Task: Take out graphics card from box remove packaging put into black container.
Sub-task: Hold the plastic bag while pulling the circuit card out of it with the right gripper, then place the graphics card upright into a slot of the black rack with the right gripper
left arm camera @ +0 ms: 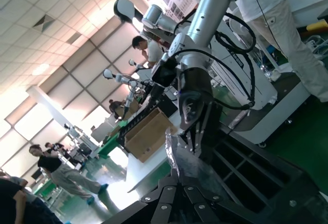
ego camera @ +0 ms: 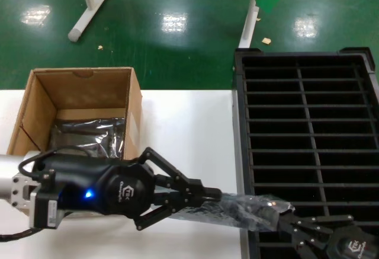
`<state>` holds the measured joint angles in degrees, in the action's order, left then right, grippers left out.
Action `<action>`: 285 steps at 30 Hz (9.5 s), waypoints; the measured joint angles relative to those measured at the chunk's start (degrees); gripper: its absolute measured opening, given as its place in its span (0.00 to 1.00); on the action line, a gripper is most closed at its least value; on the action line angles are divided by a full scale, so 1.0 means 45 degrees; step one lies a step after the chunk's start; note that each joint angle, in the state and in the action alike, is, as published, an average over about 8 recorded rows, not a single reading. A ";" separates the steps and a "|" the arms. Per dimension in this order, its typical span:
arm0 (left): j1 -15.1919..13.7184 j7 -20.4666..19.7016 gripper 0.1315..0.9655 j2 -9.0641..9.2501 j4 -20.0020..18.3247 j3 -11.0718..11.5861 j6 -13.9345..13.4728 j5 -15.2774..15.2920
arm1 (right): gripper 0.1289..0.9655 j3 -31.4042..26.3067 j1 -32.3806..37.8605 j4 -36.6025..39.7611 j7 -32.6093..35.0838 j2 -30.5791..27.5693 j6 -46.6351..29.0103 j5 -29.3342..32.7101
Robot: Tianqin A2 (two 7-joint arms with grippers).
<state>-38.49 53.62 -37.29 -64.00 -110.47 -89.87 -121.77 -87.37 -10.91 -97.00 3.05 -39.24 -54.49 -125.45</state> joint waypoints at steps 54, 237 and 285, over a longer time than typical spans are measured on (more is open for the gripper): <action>0.0353 -0.0482 0.01 0.1007 -0.0262 0.1492 0.0060 0.0649 | 0.02 0.0292 -0.0468 -0.0259 -0.0429 -0.0106 -0.0307 -0.0416; -0.3089 0.4471 0.01 -0.0329 0.8519 -0.7387 -0.0019 -0.7980 | 0.09 0.6777 -0.2725 -0.4662 -0.4558 -0.8222 -0.1124 0.6596; -0.2466 0.4328 0.01 0.0090 1.0086 -0.6086 -0.0019 -0.7991 | 0.09 -0.2257 0.8388 -0.4314 -0.6195 -0.6232 -0.6344 1.1841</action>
<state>-49.58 73.09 -36.89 -18.61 -137.85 -89.95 -157.73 -97.53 26.83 -116.41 -24.83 -67.29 -83.04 -72.17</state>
